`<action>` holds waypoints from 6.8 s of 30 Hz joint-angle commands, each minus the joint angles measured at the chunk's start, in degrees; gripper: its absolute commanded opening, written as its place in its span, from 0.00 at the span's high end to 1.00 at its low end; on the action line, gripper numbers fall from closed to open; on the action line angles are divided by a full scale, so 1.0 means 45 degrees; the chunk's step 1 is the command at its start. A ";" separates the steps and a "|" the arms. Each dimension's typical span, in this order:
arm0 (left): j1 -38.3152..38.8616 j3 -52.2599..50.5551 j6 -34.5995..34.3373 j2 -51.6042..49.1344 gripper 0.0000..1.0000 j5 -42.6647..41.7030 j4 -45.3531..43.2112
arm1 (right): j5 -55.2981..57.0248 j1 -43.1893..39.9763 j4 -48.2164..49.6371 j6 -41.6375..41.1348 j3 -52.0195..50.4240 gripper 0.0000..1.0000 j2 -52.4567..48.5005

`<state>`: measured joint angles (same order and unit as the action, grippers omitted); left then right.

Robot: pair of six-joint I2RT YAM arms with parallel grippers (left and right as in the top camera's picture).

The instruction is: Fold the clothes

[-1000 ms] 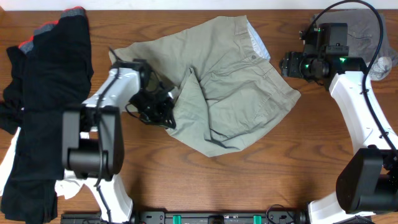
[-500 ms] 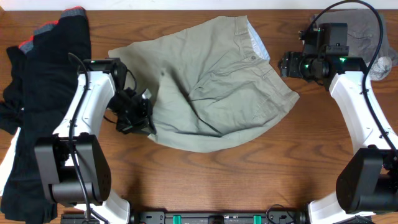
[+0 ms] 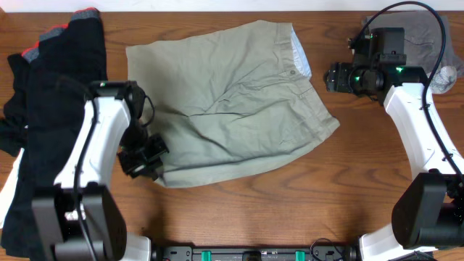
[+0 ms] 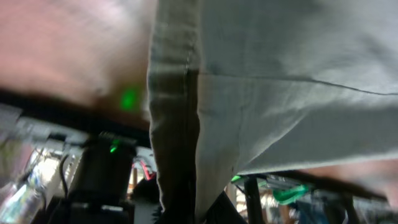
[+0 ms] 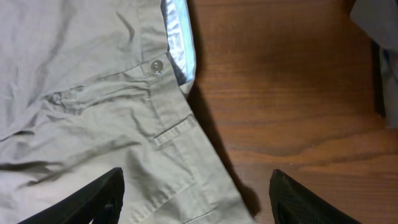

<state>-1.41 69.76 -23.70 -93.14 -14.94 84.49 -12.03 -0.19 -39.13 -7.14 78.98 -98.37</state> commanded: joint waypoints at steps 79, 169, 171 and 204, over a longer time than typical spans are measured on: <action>-0.0971 -0.0894 0.1078 0.1574 0.02 0.2424 -0.8874 | -0.1195 -0.1860 0.1083 0.0087 0.0398 0.60 -0.3502; 0.4104 -0.7810 -1.3848 0.2341 0.94 0.1069 -1.0992 | 0.5017 0.0879 -0.1700 -1.1312 -0.7684 0.53 0.3235; 0.4104 -0.7810 -1.3848 0.2356 0.94 0.1044 -1.0987 | 0.4998 0.0879 -0.1622 -1.1205 -0.7684 0.53 0.3235; 0.4104 -0.7810 -1.3459 0.2409 0.94 0.0840 -1.1191 | 0.4843 0.0869 0.4235 -0.9874 -0.9685 0.64 0.1661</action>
<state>16.99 35.18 -85.06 -81.71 -10.83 34.04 11.03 3.07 -19.86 -52.01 36.58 -87.37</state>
